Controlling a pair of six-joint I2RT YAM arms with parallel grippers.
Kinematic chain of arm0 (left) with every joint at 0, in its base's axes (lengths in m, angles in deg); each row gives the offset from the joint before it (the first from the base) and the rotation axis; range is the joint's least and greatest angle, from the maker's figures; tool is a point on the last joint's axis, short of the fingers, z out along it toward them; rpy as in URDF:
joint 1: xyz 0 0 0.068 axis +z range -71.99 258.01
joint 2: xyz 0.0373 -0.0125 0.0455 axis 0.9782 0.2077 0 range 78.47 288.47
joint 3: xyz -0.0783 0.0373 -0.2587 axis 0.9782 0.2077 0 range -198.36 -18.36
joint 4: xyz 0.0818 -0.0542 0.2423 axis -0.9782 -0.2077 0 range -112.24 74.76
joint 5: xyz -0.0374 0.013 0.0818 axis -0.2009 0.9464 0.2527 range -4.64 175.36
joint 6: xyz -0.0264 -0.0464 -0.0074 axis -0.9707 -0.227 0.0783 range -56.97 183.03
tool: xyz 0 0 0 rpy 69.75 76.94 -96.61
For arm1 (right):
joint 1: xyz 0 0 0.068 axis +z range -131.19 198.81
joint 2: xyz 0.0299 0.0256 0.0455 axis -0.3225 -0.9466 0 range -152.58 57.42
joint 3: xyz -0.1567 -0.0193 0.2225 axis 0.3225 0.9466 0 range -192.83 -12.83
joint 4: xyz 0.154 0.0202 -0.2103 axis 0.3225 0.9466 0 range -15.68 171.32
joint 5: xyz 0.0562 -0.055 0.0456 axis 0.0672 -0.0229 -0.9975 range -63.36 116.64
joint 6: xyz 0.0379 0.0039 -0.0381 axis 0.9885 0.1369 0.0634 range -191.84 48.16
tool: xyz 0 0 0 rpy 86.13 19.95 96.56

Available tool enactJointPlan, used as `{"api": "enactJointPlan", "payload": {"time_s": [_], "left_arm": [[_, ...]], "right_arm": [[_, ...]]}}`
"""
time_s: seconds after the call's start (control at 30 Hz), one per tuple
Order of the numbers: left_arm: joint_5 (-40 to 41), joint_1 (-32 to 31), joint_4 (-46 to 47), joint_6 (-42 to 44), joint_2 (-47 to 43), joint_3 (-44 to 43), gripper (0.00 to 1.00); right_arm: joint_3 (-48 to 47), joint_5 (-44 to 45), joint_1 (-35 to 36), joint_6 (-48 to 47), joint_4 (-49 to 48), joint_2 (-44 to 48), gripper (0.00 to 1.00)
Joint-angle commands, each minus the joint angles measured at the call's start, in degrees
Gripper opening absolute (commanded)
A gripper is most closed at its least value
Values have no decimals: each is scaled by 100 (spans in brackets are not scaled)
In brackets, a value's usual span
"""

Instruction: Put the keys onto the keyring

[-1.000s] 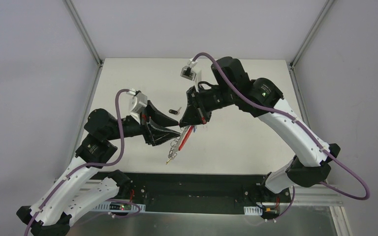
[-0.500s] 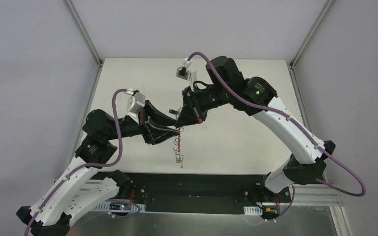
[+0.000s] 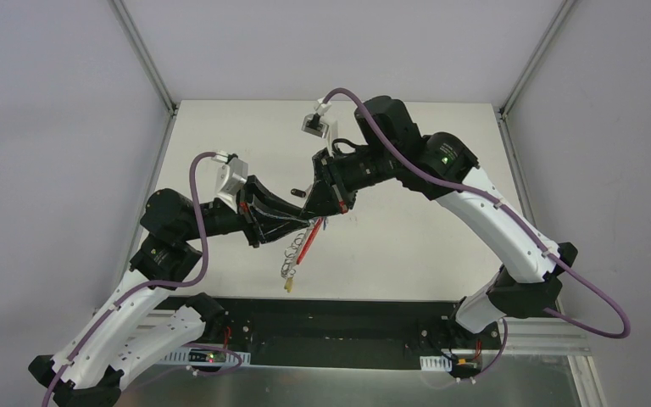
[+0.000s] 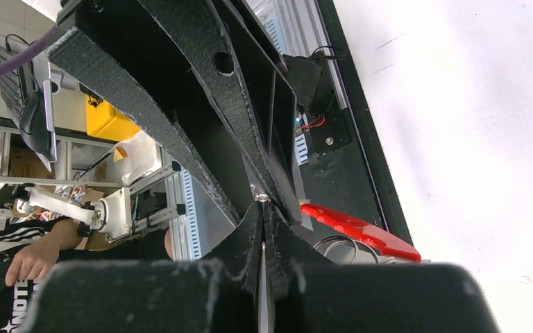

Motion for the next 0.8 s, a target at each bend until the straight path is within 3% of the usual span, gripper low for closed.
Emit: {"api": "enactJointPlan", "payload": {"time_s": [0.0, 0.07, 0.13, 0.23, 0.33, 0.5, 0.6, 0.77], "left_arm": [[-408, -44, 322, -42, -22, -2, 13], [-473, -44, 323, -42, -17, -8, 4], [-537, -44, 337, -61, 5, -20, 2], [-666, -44, 381, -123, 52, -23, 13], [-768, -44, 380, -155, 77, -10, 15], [-734, -44, 376, -196, 40, 61, 39], [-723, -44, 376, -174, 28, 61, 44], [-584, -44, 375, -107, -37, 95, 43]], "right_arm": [[-307, 121, 17, 237, -544, 117, 0], [-308, 138, 23, 263, -567, 124, 0], [-312, 145, 20, 305, -584, 122, 0], [-334, 194, 16, 330, -600, 114, 0], [-345, 234, 18, 368, -671, 137, 0], [-442, 203, 18, 400, -668, 128, 0], [-449, 162, 23, 418, -693, 123, 0], [-449, 103, 22, 440, -704, 126, 0]]}}
